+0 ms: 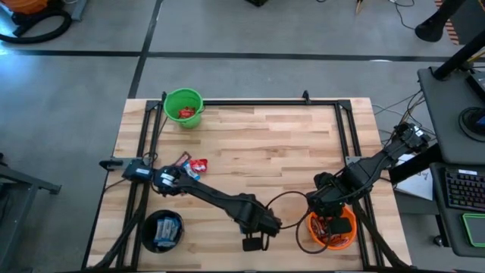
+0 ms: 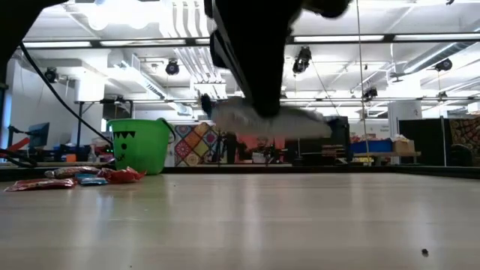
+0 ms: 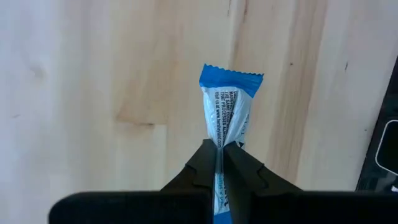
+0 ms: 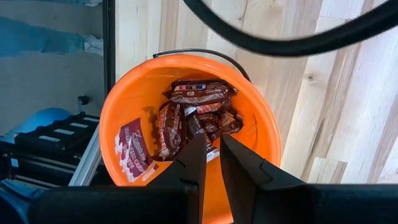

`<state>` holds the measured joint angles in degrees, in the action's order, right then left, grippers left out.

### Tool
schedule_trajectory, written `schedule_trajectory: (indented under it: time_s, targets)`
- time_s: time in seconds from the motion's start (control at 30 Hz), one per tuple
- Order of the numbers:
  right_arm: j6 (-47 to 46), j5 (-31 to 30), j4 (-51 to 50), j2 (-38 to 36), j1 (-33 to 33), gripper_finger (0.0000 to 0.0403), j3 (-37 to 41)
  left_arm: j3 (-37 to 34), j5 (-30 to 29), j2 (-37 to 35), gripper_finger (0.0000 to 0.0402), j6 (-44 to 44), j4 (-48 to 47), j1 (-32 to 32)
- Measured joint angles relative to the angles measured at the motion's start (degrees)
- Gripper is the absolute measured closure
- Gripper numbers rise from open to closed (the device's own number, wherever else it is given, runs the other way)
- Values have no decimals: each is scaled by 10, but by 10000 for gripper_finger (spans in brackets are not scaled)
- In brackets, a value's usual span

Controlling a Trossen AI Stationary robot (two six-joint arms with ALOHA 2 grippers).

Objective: Sort candy
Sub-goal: Put the white chocolate into the black bucket

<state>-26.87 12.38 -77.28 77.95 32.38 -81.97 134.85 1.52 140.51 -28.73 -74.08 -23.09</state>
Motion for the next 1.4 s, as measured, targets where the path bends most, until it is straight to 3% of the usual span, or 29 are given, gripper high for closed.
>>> schedule_trajectory:
  time_s: [0.3, 0.8, 1.4]
  targets:
    - [1, -4, 0, 0, 0, 364, 0, 0, -53, -61, 401, -41, -83, -10]
    - [1, -5, 0, 0, 0, 364, 0, 1, -84, -182, 401, -150, -157, -45]
    - [-37, -5, 3, 0, 0, 364, 0, -5, -145, -302, 401, -262, -160, -120]
